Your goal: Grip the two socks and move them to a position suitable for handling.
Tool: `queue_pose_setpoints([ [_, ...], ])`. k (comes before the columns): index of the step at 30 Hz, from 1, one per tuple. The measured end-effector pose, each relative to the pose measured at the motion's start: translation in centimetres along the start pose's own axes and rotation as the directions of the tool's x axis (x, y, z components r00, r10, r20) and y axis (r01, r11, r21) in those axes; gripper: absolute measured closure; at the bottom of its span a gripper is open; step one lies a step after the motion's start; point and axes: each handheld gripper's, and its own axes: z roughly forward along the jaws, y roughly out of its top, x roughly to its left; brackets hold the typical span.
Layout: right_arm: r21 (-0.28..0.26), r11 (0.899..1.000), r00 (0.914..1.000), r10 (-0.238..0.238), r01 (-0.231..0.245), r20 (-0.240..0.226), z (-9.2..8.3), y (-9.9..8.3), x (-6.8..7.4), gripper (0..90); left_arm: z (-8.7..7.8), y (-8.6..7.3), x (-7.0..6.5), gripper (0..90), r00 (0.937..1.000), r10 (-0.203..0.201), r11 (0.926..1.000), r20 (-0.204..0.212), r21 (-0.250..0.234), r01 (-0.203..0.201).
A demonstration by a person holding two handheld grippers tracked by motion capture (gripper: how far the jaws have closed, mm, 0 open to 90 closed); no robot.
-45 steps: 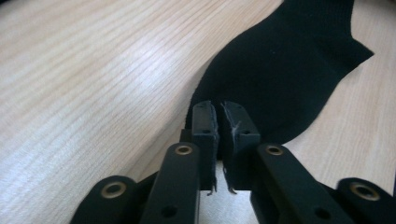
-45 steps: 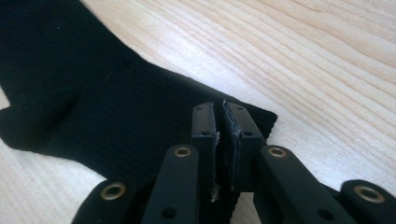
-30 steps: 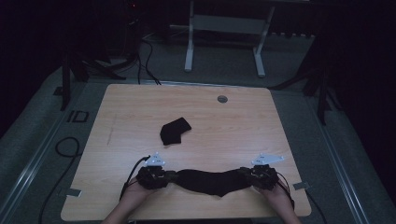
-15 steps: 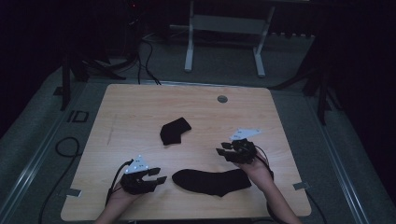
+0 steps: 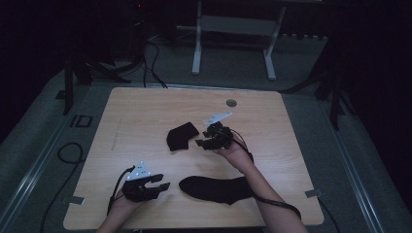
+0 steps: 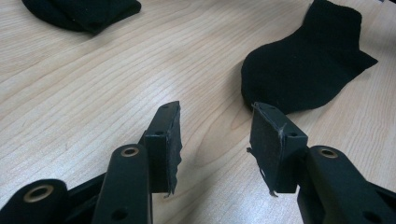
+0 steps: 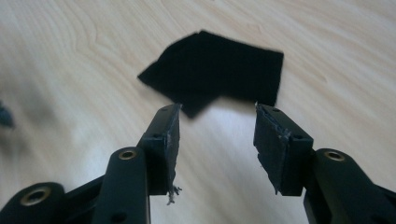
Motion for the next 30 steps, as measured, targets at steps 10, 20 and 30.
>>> queue_pose_setpoints([
  [10, 0.034, 0.999, 0.9995, 0.007, -0.008, 0.031, 5.6, 3.8, -0.2, 46.1, -0.4, 0.1, 0.2, 53.5, 1.0, -0.006, 0.9996, 0.007, -0.028, 0.006],
  [20, 0.111, 0.993, 0.9973, 0.042, -0.049, 0.059, 10.3, 4.1, -0.6, 36.8, -0.4, 0.0, 0.5, 53.5, 0.9997, -0.022, 0.9994, 0.006, -0.027, 0.022],
  [30, 0.108, 0.993, 0.9993, 0.037, -0.037, 0.004, 11.2, 2.3, 0.0, 63.2, 0.1, 0.2, 1.0, 53.4, 0.9984, -0.056, 0.9981, -0.008, -0.027, 0.056],
])
